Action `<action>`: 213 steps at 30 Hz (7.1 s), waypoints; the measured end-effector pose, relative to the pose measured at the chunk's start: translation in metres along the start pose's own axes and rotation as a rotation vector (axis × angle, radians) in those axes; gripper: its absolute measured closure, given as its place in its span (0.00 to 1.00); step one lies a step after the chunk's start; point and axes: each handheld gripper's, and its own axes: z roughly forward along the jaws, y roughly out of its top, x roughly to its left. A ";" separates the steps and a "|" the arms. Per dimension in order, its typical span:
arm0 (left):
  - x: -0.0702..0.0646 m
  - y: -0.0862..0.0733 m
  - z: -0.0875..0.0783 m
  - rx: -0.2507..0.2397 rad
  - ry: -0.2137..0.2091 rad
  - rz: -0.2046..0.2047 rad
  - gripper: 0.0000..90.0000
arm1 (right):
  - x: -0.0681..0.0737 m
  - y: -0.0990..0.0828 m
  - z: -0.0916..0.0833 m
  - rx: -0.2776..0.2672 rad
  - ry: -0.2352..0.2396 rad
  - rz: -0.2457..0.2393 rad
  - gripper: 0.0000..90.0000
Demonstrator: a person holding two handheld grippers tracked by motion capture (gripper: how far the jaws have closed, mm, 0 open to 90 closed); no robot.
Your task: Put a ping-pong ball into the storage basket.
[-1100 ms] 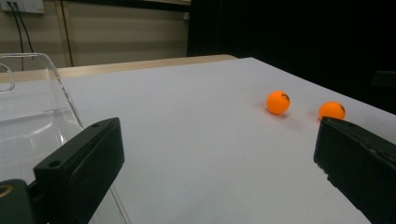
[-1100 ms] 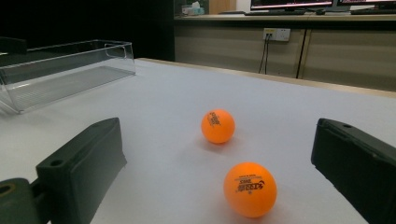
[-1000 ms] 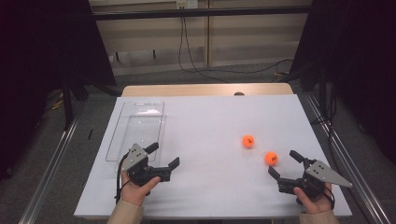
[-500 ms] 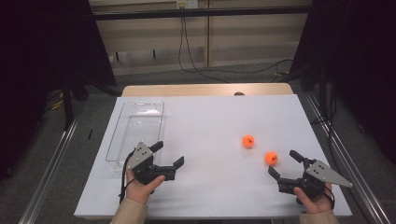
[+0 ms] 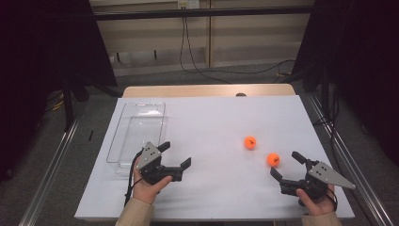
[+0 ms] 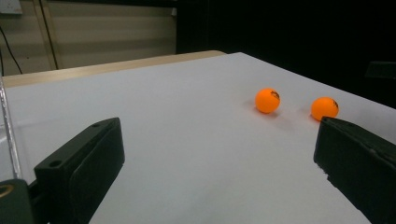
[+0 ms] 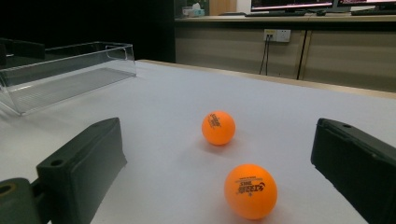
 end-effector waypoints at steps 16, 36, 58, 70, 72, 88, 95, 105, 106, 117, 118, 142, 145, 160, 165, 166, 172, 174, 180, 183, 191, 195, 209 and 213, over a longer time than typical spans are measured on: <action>-0.006 0.000 0.015 0.019 -0.018 0.020 0.02 | 0.000 0.000 0.000 -0.003 0.004 0.006 0.03; -0.014 0.000 0.030 0.034 -0.041 0.029 0.02 | 0.000 0.000 0.000 -0.002 0.004 0.005 0.03; -0.026 0.001 0.051 0.052 -0.074 0.043 0.02 | 0.000 0.001 0.001 -0.004 0.008 0.005 0.03; -0.031 0.001 0.060 0.065 -0.090 0.042 0.02 | 0.000 0.001 0.001 -0.003 0.010 0.005 0.03; -0.031 0.001 0.061 0.069 -0.089 0.049 0.02 | 0.000 0.000 0.001 -0.004 0.010 0.005 0.03; -0.037 0.001 0.071 0.082 -0.102 0.053 0.03 | 0.000 0.000 0.001 -0.004 0.010 0.006 0.03; -0.039 0.000 0.076 0.085 -0.106 0.048 0.03 | 0.000 0.000 0.001 -0.005 0.011 0.006 0.03; -0.043 0.001 0.081 0.090 -0.120 0.055 0.03 | 0.000 0.001 0.001 -0.010 0.010 0.015 0.03; -0.043 0.002 0.082 0.093 -0.121 0.056 0.03 | 0.000 0.000 0.001 -0.006 0.012 0.006 0.03; -0.047 0.003 0.087 0.097 -0.130 0.060 0.03 | 0.000 0.001 0.001 -0.010 0.013 0.015 0.03; -0.047 0.003 0.087 0.097 -0.131 0.065 0.03 | 0.000 0.001 0.001 -0.010 0.013 0.014 0.03; -0.055 0.004 0.100 0.135 -0.144 0.081 0.03 | -0.001 0.001 0.001 -0.010 0.014 0.014 0.03; -0.056 0.005 0.102 0.136 -0.149 0.085 0.03 | -0.001 0.001 0.001 -0.011 0.015 0.014 0.03; -0.064 0.006 0.113 0.161 -0.176 0.086 0.03 | 0.000 0.001 0.002 -0.010 0.018 0.016 0.03; -0.066 0.006 0.118 0.177 -0.186 0.083 0.03 | 0.000 0.001 0.002 -0.011 0.019 0.013 0.03; -0.066 0.006 0.119 0.183 -0.184 0.083 0.03 | 0.000 0.001 0.001 -0.011 0.019 0.012 0.03; -0.067 0.005 0.124 0.195 -0.192 0.088 0.03 | -0.001 0.001 0.002 -0.013 0.018 0.014 0.03; -0.068 0.005 0.125 0.196 -0.191 0.086 0.03 | 0.000 0.001 0.001 -0.012 0.021 0.013 0.03; -0.070 0.006 0.129 0.209 -0.200 0.085 0.03 | 0.000 0.001 0.002 -0.010 0.021 0.015 0.03; -0.071 0.006 0.132 0.211 -0.203 0.090 0.03 | 0.000 0.001 0.002 -0.012 0.020 0.017 0.03; -0.071 0.006 0.134 0.217 -0.204 0.089 0.03 | 0.000 0.001 0.002 -0.011 0.020 0.017 0.03; -0.073 0.006 0.136 0.219 -0.212 0.084 0.03 | 0.000 0.001 0.002 -0.012 0.020 0.016 0.03; -0.078 0.007 0.144 0.231 -0.231 0.085 0.03 | 0.000 0.001 0.002 -0.010 0.022 0.016 0.03; -0.078 0.006 0.145 0.238 -0.230 0.089 0.03 | 0.000 0.001 0.002 -0.010 0.023 0.019 0.03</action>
